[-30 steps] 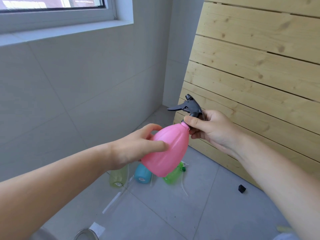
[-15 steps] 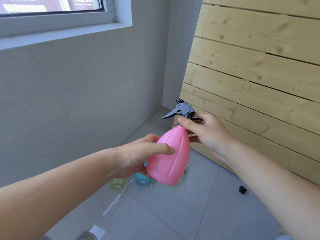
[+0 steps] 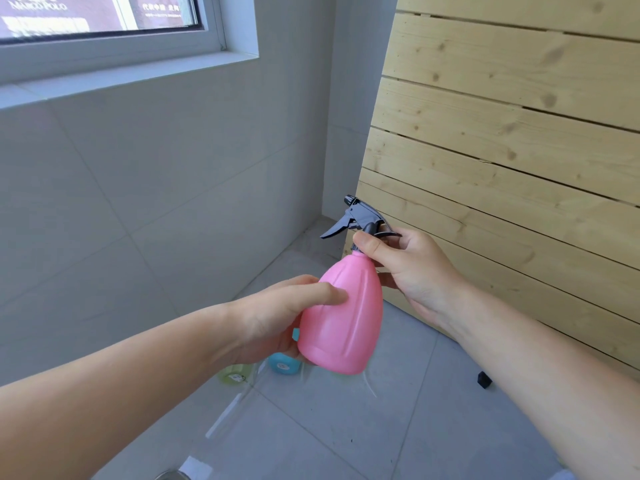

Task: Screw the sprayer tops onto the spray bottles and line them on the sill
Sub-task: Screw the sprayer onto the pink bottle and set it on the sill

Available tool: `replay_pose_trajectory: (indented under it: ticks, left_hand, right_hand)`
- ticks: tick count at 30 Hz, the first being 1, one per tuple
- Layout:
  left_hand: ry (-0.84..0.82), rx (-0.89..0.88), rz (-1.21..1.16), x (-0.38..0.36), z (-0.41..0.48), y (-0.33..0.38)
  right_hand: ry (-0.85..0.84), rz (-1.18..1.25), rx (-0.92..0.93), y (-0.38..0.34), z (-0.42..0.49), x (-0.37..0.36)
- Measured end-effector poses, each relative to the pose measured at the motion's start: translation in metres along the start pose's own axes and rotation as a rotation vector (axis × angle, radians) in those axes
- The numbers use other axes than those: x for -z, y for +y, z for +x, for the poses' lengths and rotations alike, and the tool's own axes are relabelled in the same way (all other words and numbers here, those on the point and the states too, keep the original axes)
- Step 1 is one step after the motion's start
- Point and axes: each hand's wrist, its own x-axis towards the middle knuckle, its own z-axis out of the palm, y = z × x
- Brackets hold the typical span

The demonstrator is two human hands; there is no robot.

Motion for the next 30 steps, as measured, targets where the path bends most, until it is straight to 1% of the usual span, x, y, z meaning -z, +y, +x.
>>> replay_pose_trajectory:
  ticks: [5, 10, 13, 20, 27, 30]
  left_hand:
    - [-0.001, -0.037, 0.076, -0.0060, -0.0031, 0.0021]
    - [-0.006, -0.013, 0.007, -0.0043, -0.0019, -0.0010]
    - [-0.032, 0.008, -0.048, -0.0014, -0.0008, -0.0023]
    - [-0.011, -0.026, 0.005, -0.0097, -0.0033, 0.0024]
    - [-0.068, -0.018, -0.094, -0.0066, -0.0043, -0.0017]
    - [-0.026, -0.047, -0.057, -0.0075, -0.0038, -0.0003]
  right_hand:
    - [-0.022, 0.062, -0.036, 0.0005, 0.0010, 0.0001]
    - [-0.078, 0.090, -0.052, 0.0032, 0.0015, -0.0013]
    - [-0.079, 0.104, -0.064, 0.0017, 0.0025, -0.0016]
    - [-0.053, 0.183, -0.100, 0.0007, 0.0036, -0.0021]
    - [-0.066, 0.200, -0.100, -0.0033, 0.0002, -0.0043]
    - [-0.073, 0.210, -0.095, -0.0047, 0.0006, -0.0034]
